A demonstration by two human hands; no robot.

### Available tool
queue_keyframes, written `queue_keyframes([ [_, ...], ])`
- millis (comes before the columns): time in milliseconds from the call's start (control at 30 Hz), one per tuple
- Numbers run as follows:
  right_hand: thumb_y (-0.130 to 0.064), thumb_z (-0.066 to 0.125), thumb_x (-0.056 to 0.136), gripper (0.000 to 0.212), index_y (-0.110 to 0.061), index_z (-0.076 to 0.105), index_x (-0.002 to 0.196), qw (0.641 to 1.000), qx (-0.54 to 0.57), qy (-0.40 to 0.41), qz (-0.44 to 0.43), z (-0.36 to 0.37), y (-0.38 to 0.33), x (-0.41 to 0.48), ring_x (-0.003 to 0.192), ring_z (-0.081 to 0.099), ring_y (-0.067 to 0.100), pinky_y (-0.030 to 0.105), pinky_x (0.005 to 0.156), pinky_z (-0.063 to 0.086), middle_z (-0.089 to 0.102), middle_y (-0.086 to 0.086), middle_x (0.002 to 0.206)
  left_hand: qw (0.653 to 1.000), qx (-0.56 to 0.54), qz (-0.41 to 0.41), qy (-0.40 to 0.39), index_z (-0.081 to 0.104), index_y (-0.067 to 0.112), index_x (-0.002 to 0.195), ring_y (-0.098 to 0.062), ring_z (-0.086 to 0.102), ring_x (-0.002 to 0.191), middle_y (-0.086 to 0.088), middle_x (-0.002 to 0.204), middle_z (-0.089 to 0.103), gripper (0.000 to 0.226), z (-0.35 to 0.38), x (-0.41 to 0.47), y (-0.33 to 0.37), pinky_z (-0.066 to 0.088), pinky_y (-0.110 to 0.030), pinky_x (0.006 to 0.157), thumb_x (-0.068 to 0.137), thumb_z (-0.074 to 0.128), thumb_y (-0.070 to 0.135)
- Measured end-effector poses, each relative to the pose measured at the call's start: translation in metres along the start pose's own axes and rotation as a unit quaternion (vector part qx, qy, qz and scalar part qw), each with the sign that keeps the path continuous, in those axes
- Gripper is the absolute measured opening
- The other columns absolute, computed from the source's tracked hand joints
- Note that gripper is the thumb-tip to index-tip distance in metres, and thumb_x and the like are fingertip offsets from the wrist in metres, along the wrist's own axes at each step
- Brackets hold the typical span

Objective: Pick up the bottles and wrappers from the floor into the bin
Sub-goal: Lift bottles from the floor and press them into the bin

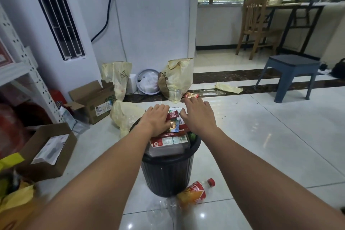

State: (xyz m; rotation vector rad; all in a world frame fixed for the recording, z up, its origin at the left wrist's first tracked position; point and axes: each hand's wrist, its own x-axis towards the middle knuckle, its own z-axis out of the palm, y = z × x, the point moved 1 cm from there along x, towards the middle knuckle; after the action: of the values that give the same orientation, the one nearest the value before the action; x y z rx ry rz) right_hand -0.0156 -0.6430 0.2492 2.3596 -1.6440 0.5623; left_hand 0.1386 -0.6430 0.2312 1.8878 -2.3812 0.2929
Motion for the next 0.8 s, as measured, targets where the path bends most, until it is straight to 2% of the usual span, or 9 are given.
queue_keyframes([
  [200,-0.033,0.037,0.096,0.042,-0.02,0.045,0.135,1.0,0.022,-0.001,0.007,0.01,-0.006,-0.002,0.12,0.046,0.022,0.037,0.098,0.034,0.054,0.004,0.131,0.999,-0.012,0.02,0.045,0.033,0.015,0.136,-0.022,0.037,0.123,-0.005,0.135,0.039,0.058,0.006,0.001,-0.009,0.03,-0.036,0.102,0.09,0.042,0.049],
  [333,-0.034,0.039,0.095,0.047,-0.021,0.04,0.14,0.999,0.045,-0.001,0.003,0.013,-0.006,-0.008,0.123,0.045,0.022,0.036,0.103,0.031,0.049,0.004,0.138,0.999,-0.019,0.007,0.041,0.019,0.016,0.147,-0.02,0.016,0.142,-0.005,0.154,0.02,0.069,0.004,-0.004,-0.013,0.012,-0.036,0.116,0.091,0.038,0.052],
  [500,-0.032,0.041,0.093,0.054,-0.023,0.031,0.146,0.997,0.076,-0.01,-0.002,0.008,-0.003,-0.021,0.135,0.035,0.019,0.038,0.115,0.016,0.039,0.003,0.148,0.999,-0.027,0.001,0.033,0.004,0.019,0.15,-0.013,-0.002,0.145,0.001,0.158,0.002,0.071,-0.006,-0.02,-0.012,-0.002,-0.035,0.117,0.094,0.032,0.053],
  [633,-0.034,0.041,0.093,0.056,-0.025,0.029,0.147,0.997,0.078,-0.015,0.005,0.0,-0.001,-0.039,0.137,0.032,0.018,0.038,0.117,0.015,0.036,0.002,0.15,0.999,-0.034,-0.014,0.019,0.003,0.02,0.15,-0.01,-0.004,0.145,0.005,0.158,0.0,0.069,-0.014,-0.039,0.002,-0.004,-0.034,0.117,0.095,0.03,0.052],
  [800,-0.033,0.041,0.093,0.055,-0.024,0.03,0.146,0.997,0.076,-0.018,0.011,-0.009,0.003,-0.077,0.135,0.036,0.019,0.039,0.116,0.021,0.039,0.002,0.148,0.998,-0.053,-0.016,0.02,0.009,0.024,0.15,-0.011,0.002,0.145,0.006,0.158,0.006,0.066,-0.016,-0.072,0.033,0.0,-0.035,0.117,0.095,0.033,0.049],
])
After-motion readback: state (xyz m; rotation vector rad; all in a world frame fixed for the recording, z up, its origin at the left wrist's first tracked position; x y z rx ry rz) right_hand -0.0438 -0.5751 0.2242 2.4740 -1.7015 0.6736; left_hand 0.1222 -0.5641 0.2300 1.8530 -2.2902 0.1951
